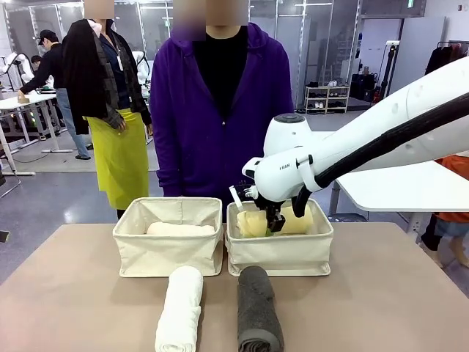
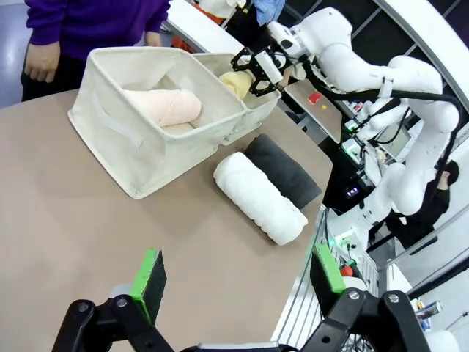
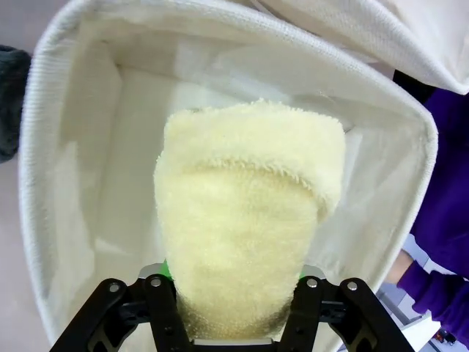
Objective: Divide the towels into two baskets.
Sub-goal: Pick up one hotel-folded towel from the bottom of the table and place it in the Fabric basket indicated by the person.
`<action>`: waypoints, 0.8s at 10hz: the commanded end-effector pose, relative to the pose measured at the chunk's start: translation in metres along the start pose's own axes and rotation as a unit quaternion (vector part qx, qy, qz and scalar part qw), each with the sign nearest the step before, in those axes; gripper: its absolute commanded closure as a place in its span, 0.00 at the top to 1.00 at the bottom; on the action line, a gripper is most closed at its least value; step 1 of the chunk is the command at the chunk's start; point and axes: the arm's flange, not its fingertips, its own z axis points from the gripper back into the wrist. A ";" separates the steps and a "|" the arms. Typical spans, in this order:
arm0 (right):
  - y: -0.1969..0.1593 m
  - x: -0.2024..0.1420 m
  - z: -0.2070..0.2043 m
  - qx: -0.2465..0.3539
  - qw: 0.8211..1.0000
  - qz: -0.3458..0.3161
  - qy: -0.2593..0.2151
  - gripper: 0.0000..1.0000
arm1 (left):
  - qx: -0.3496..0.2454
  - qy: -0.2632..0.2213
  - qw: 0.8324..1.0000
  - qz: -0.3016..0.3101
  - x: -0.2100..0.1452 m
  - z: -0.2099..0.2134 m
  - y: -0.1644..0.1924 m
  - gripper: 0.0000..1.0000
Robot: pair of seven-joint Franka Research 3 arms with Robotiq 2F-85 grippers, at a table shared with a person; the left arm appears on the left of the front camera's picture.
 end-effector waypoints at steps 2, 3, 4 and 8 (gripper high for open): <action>-0.013 -0.001 -0.018 -0.010 1.000 -0.007 0.002 0.75 | 0.001 -0.003 1.000 -0.001 0.000 0.002 -0.002 1.00; -0.015 -0.001 -0.021 -0.009 1.000 -0.007 0.005 0.94 | 0.001 -0.003 1.000 -0.001 0.000 0.002 -0.002 1.00; -0.015 0.000 -0.022 -0.007 1.000 -0.006 0.012 1.00 | 0.001 -0.003 1.000 -0.001 0.000 0.002 -0.002 1.00; -0.013 -0.003 -0.011 -0.017 1.000 -0.018 0.013 1.00 | 0.001 -0.003 1.000 -0.001 0.000 0.002 -0.002 1.00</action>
